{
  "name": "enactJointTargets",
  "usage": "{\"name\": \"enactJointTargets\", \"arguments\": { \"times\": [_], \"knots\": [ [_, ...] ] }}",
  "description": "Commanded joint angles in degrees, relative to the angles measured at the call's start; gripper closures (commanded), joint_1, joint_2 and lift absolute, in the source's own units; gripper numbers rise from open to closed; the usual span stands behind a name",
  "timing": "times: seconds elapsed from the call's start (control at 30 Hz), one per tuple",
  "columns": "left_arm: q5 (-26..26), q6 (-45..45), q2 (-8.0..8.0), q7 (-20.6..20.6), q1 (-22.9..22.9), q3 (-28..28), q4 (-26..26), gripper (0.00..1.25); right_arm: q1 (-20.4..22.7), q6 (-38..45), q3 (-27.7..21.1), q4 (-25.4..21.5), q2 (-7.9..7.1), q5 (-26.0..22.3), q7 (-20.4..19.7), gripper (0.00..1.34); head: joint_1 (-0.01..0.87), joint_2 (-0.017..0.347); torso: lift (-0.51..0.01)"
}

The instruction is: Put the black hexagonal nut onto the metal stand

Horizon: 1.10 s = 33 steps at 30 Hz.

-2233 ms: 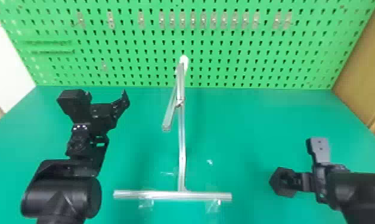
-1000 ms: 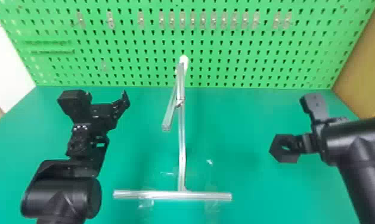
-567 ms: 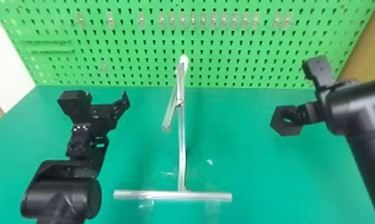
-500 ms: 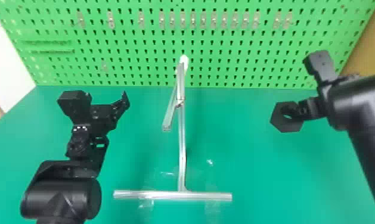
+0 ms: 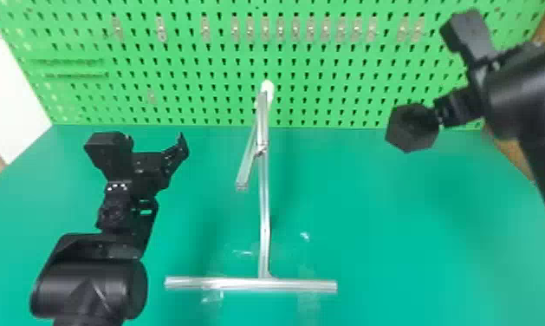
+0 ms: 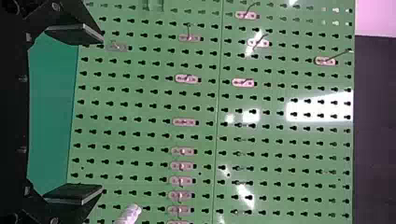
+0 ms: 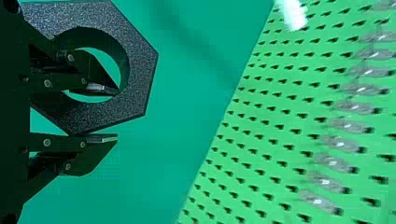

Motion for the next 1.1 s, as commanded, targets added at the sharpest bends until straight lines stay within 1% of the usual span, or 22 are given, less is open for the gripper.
{"name": "enactJointTargets", "arguments": {
  "times": [0.0,0.1,0.13,0.27,0.33,0.4,0.5,0.7,0.8,1.07],
  "knots": [
    [-0.3,0.3,-0.02,0.0,-0.2,-0.4,0.0,0.15,-4.6,-1.3,2.6,1.0,-0.99,0.0,1.8,1.08,0.693,0.081,-0.001],
    [-0.3,0.4,0.06,0.0,-0.3,-0.4,0.0,0.15,-7.5,-2.9,3.6,2.9,-1.17,-1.4,4.7,1.08,0.693,0.081,-0.001],
    [-0.3,0.5,-0.02,0.0,-0.3,-0.5,0.0,0.15,-8.4,-3.0,4.1,3.2,-1.17,-1.7,5.0,1.08,0.693,0.081,-0.001],
    [-0.4,0.7,0.06,0.0,-0.5,-0.7,0.0,0.15,-11.6,-4.0,5.9,4.5,-1.08,-3.7,5.0,1.08,0.693,0.081,-0.001],
    [-0.4,0.8,0.06,0.0,-0.5,-0.7,0.0,0.15,-13.0,-4.8,6.6,5.6,-0.73,-5.1,5.0,1.08,0.693,0.081,-0.001],
    [-0.5,0.8,0.06,0.0,-0.5,-0.7,0.0,0.15,-14.4,-5.9,7.1,7.6,-0.37,-7.7,5.0,1.08,0.693,0.081,-0.001],
    [-0.5,0.8,-0.02,0.0,-0.5,-0.8,0.0,0.15,-15.9,-7.3,8.3,9.9,0.42,-9.6,5.2,1.08,0.693,0.081,-0.001],
    [-0.5,0.8,0.06,0.0,-0.5,-0.8,0.0,0.15,-18.1,-8.9,9.9,13.1,2.17,-10.2,5.4,1.08,0.693,0.081,-0.001],
    [-0.6,0.8,0.06,0.0,-0.5,-0.8,0.0,0.15,-19.2,-9.6,10.8,14.0,2.70,-10.9,5.4,1.08,0.693,0.081,-0.001],
    [-0.7,0.8,0.06,0.0,-0.5,-0.6,0.0,0.15,-21.9,-10.9,13.1,15.9,3.49,-12.0,5.4,1.08,0.693,0.081,-0.001]
  ]
}}
